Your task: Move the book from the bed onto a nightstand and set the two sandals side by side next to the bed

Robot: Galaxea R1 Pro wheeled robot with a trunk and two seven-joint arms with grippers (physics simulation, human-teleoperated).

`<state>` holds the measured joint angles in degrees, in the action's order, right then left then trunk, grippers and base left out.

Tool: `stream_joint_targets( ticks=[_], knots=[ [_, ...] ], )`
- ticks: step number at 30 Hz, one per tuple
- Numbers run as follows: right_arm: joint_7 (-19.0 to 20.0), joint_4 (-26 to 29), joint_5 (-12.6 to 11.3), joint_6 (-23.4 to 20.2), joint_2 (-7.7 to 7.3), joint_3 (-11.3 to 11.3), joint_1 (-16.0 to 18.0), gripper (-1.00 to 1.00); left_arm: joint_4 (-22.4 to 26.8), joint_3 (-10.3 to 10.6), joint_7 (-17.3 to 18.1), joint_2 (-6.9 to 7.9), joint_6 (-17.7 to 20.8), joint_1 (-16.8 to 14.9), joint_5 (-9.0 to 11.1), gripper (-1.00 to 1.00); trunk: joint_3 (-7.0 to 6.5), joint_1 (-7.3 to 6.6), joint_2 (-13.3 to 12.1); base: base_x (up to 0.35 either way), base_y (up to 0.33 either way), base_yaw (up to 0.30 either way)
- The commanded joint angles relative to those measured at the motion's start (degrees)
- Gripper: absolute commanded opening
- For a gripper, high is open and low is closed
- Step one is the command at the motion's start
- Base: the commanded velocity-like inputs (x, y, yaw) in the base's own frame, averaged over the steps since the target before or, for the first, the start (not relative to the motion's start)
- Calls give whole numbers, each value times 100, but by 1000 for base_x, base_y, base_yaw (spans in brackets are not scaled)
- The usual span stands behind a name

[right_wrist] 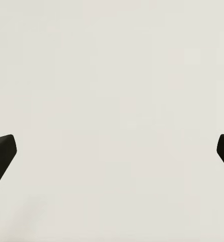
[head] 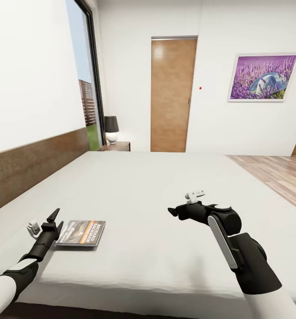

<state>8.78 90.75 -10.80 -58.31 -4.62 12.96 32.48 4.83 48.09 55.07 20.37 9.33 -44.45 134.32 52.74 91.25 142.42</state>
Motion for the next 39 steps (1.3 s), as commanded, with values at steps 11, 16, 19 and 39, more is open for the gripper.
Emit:
stream_joint_targets(
  ticks=[11, 16, 19, 39],
  knots=[
    [1, 4, -10, -22, -4, 4, 4, 100, 7, 34, 42, 2, 81, -3, 59, 100, 6, -1, 3, 0, -87, 0],
    [1, 4, -8, -22, -4, 4, 4, 100, 8, 34, 57, 2, 85, 2, 59, 100, 6, -1, 3, 0, -136, 0],
    [1, 4, -8, -22, -4, 4, 5, 100, 9, 34, 61, 2, 85, 4, 59, 100, 6, -1, 3, 0, -62, 0],
    [1, 4, -10, -22, -1, 4, 4, 100, 9, 34, 65, 2, 87, 6, 59, 100, 6, -1, 3, -40, -40, 0]
  ],
)
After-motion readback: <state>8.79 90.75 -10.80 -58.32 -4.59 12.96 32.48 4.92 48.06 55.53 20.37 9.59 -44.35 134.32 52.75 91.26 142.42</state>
